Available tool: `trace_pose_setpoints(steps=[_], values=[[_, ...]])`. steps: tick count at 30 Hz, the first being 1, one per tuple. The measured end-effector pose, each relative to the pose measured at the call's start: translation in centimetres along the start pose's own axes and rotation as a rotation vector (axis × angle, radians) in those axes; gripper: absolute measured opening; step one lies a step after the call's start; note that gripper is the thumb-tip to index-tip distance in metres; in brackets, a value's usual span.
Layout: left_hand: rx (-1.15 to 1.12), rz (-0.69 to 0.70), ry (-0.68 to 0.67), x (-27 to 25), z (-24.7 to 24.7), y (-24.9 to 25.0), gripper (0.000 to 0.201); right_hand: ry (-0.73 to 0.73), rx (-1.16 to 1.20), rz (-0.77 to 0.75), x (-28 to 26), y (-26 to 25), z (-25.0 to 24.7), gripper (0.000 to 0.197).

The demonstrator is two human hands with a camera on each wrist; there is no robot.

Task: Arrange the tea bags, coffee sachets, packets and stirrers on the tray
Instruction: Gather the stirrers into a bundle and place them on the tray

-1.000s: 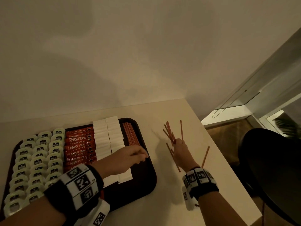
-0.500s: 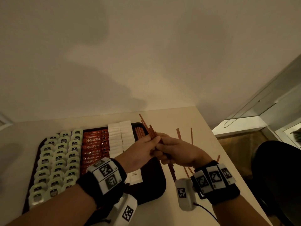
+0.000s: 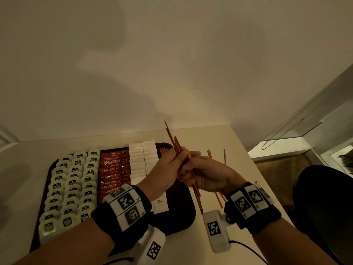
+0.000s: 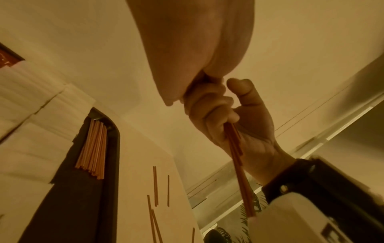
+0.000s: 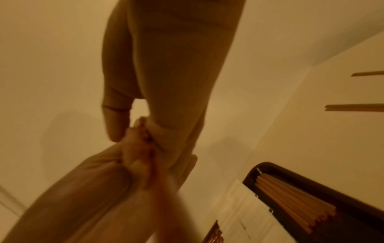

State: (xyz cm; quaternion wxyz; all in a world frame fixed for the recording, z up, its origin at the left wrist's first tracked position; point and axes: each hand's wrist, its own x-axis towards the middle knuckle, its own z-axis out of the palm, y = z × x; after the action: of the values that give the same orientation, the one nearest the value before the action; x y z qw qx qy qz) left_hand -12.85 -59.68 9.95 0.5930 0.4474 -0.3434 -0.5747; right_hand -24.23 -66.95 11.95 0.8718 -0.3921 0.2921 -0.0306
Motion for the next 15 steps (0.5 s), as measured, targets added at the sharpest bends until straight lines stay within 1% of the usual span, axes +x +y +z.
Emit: trace_pose_setpoints(steps=[3,5,7,9,11,13,15], values=[[0.064,0.051,0.068,-0.4,0.1,0.0,0.020,0.022,0.043,-0.017,0.5,0.4,0.0,0.015],[0.104,0.083,0.115,-0.8,0.5,-0.2,0.020,-0.019,0.073,-0.015,0.8,0.7,-0.1,0.023],[0.070,0.087,0.156,-1.0,0.6,-0.4,0.023,-0.041,0.069,-0.002,0.7,0.7,-0.1,0.032],[0.039,0.072,0.200,-0.7,0.3,-0.2,0.023,0.020,0.028,0.003,0.4,0.5,0.0,0.040],[0.017,0.083,0.217,-0.2,-0.2,0.2,0.023,0.084,0.012,-0.007,0.1,0.2,0.0,0.048],[0.000,0.137,0.199,0.3,-0.4,1.0,0.024,0.118,0.052,0.006,0.0,0.3,-0.5,0.063],[-0.001,0.232,0.193,0.9,-0.2,2.2,0.025,0.181,0.092,0.051,0.2,0.9,-0.9,0.075]])
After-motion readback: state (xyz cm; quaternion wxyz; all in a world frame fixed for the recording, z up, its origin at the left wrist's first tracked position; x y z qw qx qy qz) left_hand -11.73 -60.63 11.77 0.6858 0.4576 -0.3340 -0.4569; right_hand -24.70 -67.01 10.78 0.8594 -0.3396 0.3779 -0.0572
